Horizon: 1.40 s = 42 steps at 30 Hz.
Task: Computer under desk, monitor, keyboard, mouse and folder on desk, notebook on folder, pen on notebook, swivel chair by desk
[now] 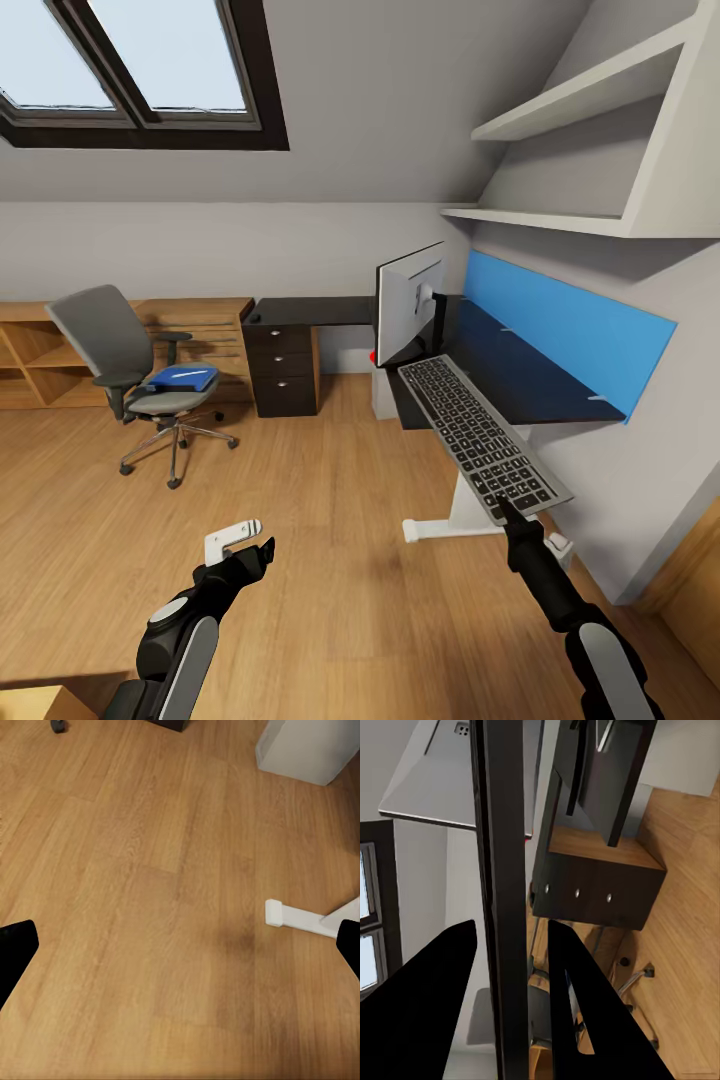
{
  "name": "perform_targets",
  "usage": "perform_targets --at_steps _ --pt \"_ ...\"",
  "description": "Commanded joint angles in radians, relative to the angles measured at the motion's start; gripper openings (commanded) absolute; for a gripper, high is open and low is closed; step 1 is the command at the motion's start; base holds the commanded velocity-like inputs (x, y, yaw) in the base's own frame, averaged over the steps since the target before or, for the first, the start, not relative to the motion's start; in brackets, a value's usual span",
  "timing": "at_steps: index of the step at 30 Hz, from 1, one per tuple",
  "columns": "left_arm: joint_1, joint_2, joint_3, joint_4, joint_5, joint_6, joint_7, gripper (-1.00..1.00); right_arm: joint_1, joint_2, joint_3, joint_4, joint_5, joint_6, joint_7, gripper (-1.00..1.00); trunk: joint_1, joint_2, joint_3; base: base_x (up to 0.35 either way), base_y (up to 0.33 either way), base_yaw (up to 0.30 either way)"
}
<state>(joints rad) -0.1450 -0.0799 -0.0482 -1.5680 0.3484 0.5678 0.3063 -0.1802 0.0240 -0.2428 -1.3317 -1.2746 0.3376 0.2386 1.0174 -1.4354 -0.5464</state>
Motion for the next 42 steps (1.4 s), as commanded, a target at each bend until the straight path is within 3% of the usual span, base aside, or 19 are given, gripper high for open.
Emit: perform_targets --at_steps 1,5,6,7,9,21,31,34,38,42 --pt "-0.001 0.000 -0.001 -0.001 0.011 0.003 0.009 1.00 -0.001 0.001 0.000 0.001 -0.007 0.009 0.001 -1.00 0.000 -0.001 -0.001 -0.011 0.010 0.000" --pt "0.000 0.000 -0.001 -0.002 0.011 0.002 0.010 1.00 -0.001 0.002 0.043 0.025 -0.006 0.009 0.001 -1.00 -0.012 0.020 0.008 -0.004 0.003 0.000" --pt "0.000 0.000 -0.001 -0.003 0.011 0.001 0.010 1.00 -0.001 0.001 0.072 0.030 -0.005 0.009 0.000 -1.00 -0.015 0.027 0.012 0.000 0.000 0.000" --pt "-0.001 0.000 -0.001 -0.003 0.011 0.001 0.010 1.00 -0.001 0.001 0.124 0.033 -0.004 0.009 -0.001 -1.00 -0.019 0.034 0.015 0.000 0.000 0.000" --pt "-0.001 0.000 -0.001 -0.003 0.011 0.001 0.010 1.00 -0.001 0.001 0.151 0.034 -0.004 0.009 0.000 -1.00 -0.027 0.048 0.021 0.000 0.000 0.000" --pt "-0.001 0.000 -0.001 -0.004 0.011 0.001 0.010 1.00 -0.001 0.003 0.177 0.038 -0.003 0.008 -0.011 -1.00 -0.073 0.132 0.059 0.000 0.000 0.000" --pt "-0.001 0.000 0.002 -0.005 0.011 0.001 0.010 1.00 -0.001 0.028 0.197 0.075 0.019 -0.045 -0.169 -1.00 -0.111 0.202 0.090 0.000 0.000 0.057" --pt "-0.001 0.000 0.002 -0.006 0.011 0.001 0.010 1.00 -0.001 0.051 0.240 0.077 0.062 -0.080 -0.209 -1.00 -0.123 0.223 0.099 0.000 0.000 0.112" --pt "-0.001 0.000 0.002 -0.006 0.011 0.001 0.010 1.00 -0.001 0.061 0.302 0.078 0.117 -0.107 -0.225 -1.00 -0.138 0.251 0.112 0.000 0.000 0.112" --pt "-0.001 0.000 0.002 -0.006 0.011 0.002 0.010 1.00 -0.001 0.065 0.332 0.078 0.138 -0.118 -0.230 -1.00 -0.153 0.279 0.124 0.000 0.000 0.041"
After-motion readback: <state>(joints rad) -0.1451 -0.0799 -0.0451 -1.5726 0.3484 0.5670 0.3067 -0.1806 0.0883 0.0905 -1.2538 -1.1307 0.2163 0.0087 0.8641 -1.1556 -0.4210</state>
